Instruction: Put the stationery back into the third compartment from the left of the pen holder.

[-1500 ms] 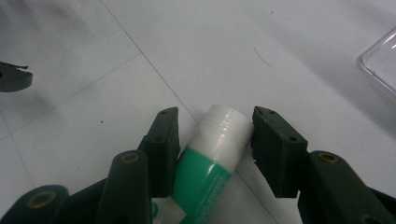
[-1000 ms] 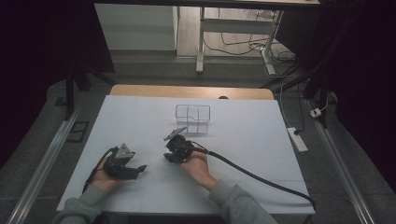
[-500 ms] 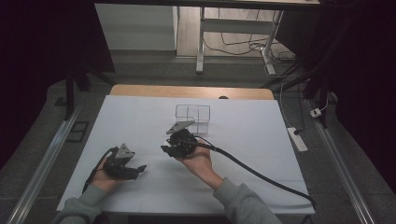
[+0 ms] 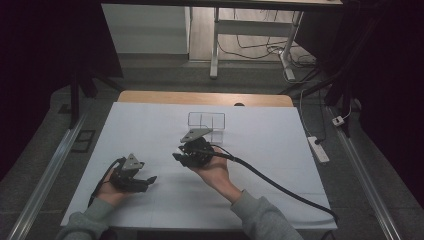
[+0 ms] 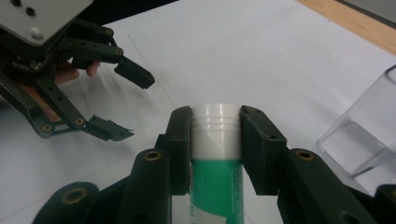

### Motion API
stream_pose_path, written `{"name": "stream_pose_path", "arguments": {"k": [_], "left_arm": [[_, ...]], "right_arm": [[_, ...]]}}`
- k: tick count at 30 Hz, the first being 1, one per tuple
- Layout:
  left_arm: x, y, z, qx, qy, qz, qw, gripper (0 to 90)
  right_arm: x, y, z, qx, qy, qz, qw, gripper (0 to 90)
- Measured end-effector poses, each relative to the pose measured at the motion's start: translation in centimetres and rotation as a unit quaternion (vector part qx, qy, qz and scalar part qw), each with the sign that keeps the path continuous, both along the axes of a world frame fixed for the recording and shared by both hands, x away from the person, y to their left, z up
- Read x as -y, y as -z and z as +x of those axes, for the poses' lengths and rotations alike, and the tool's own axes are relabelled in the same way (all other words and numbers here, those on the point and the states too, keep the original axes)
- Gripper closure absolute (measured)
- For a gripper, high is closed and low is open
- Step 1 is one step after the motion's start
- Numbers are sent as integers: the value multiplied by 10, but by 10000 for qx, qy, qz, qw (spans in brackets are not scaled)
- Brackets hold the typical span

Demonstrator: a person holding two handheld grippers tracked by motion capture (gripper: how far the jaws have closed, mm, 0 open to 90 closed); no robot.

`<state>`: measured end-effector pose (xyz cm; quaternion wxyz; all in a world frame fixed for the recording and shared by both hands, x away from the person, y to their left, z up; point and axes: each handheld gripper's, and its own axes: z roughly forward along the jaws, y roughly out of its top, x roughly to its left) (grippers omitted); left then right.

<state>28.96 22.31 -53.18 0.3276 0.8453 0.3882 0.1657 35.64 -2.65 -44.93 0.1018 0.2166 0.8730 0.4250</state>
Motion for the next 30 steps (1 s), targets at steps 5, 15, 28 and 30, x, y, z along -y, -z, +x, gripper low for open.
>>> {"name": "stream_pose_path", "arguments": {"k": [5, 15, 28, 30], "left_arm": [[0, -1, -1, 42, -24, -63, 10000, 275], [-1, -2, -1, 59, -16, -95, 9999, 275], [0, -2, -1, 51, 16, -48, 10000, 276], [0, -2, -1, 47, 22, -47, 10000, 276]], "right_arm": [[6, -8, 2, 111, 63, 53, 9999, 646], [18, -20, 8, 252, 148, 342, 9990, 646], [46, -44, 30, 595, 603, 593, 9946, 646], [53, -47, 37, 628, 746, 636, 9932, 646]]}}
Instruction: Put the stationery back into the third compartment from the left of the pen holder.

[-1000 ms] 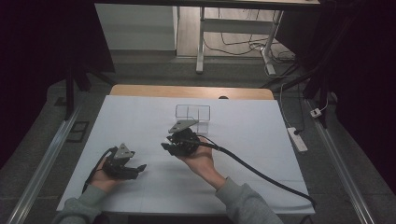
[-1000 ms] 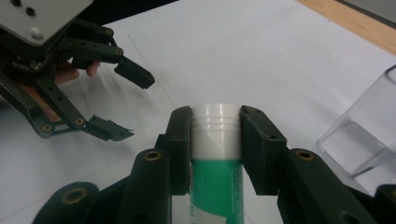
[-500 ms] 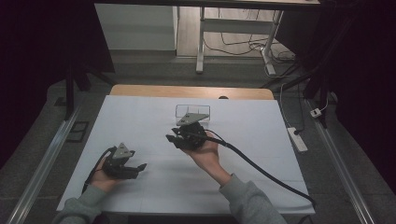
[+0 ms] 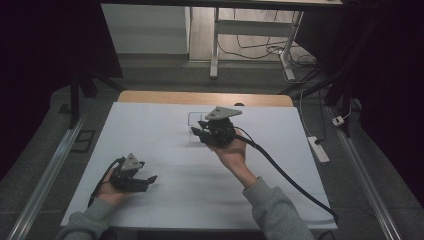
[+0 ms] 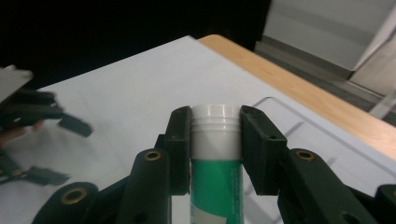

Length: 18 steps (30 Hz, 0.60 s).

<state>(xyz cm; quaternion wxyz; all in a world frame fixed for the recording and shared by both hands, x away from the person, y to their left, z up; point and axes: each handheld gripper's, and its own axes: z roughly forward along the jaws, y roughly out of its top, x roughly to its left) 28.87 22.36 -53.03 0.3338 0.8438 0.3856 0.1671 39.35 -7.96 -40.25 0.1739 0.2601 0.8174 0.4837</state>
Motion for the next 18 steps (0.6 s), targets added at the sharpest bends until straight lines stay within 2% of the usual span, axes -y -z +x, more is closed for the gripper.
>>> {"name": "stream_pose_path", "arguments": {"k": [4, 8, 18], "left_arm": [[0, 0, 0, -4, -4, -8, 10000, 276], [0, 0, 0, -3, 5, 7, 10000, 276], [1, 0, 0, -8, 26, 9, 10000, 276]], "right_arm": [[12, -4, 12, 59, 217, 50, 9997, 645], [18, -4, 19, 69, 321, 125, 9994, 645], [22, -4, 33, 176, 403, 206, 9988, 645]]}}
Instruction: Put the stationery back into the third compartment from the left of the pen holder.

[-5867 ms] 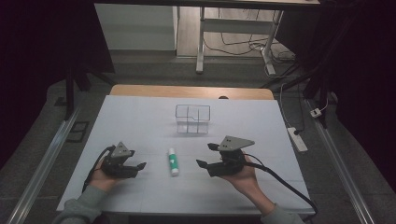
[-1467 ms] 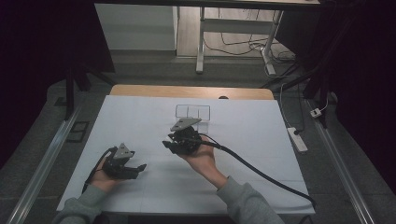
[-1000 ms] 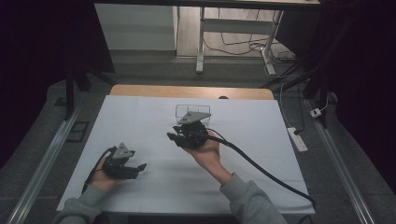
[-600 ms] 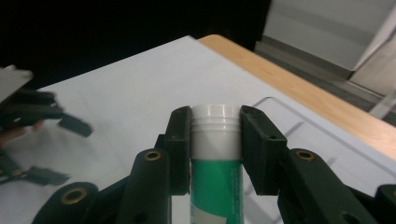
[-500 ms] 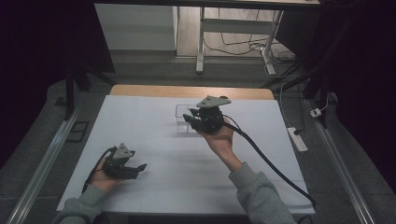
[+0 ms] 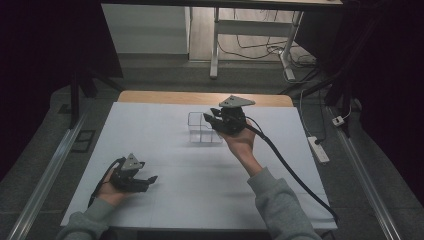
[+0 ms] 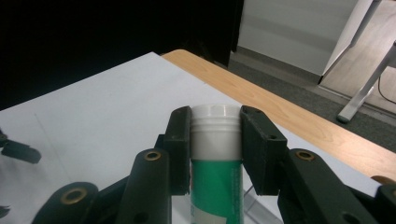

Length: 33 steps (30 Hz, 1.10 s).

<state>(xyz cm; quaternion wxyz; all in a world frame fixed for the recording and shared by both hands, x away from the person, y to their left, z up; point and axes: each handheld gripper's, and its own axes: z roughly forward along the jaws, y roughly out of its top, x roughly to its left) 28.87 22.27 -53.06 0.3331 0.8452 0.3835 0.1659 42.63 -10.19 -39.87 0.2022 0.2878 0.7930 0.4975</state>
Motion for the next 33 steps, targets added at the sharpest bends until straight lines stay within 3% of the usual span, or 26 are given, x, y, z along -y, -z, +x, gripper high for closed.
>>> {"name": "stream_pose_path", "arguments": {"k": [18, 24, 33], "left_arm": [[0, 1, 0, -8, 13, 5, 10000, 276], [0, 1, 0, -10, 11, 6, 10000, 276], [1, 1, 0, -16, 28, 31, 10000, 276]], "right_arm": [[7, 9, 41, -40, 378, 293, 9988, 644], [9, 16, 57, -155, 534, 427, 9975, 644], [6, 18, 63, -122, 538, 615, 9966, 644]]}}
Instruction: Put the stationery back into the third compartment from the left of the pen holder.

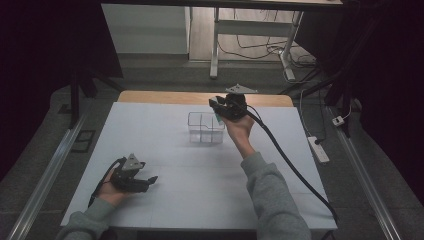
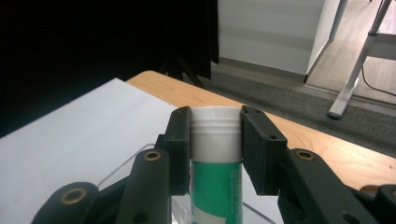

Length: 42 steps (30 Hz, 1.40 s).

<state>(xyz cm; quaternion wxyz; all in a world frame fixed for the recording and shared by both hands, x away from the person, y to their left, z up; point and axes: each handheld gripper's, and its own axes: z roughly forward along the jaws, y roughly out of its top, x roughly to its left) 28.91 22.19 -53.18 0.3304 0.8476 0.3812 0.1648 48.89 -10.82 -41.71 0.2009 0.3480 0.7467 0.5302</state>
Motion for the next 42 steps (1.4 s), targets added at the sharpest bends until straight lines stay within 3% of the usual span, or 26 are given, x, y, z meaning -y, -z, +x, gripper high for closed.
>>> {"name": "stream_pose_path", "arguments": {"k": [9, 11, 13, 16, 20, 28, 42], "left_arm": [[0, 0, 0, 3, 0, 4, 10000, 276], [0, 0, 0, 2, 0, 5, 10000, 276], [0, 0, 0, -2, 2, 9, 10000, 275], [0, 1, 0, -8, 8, 14, 10000, 275], [1, 1, 0, -5, 11, 26, 10000, 275], [0, 0, 0, -10, 8, 10, 10000, 275], [0, -1, -1, 17, -32, 7, 10000, 273]], "right_arm": [[-1, 6, 4, -53, -9, 101, 9999, 641], [-2, 8, 4, -11, 1, 10, 10000, 626], [-3, 11, 4, 90, 95, -159, 9998, 480], [-2, 14, 2, -3, 66, -255, 9997, 432], [0, 13, -4, 78, -42, -391, 9992, 416], [16, 16, -17, 6, -235, -444, 9987, 412], [55, 21, -61, -69, -420, -613, 9972, 409]]}}
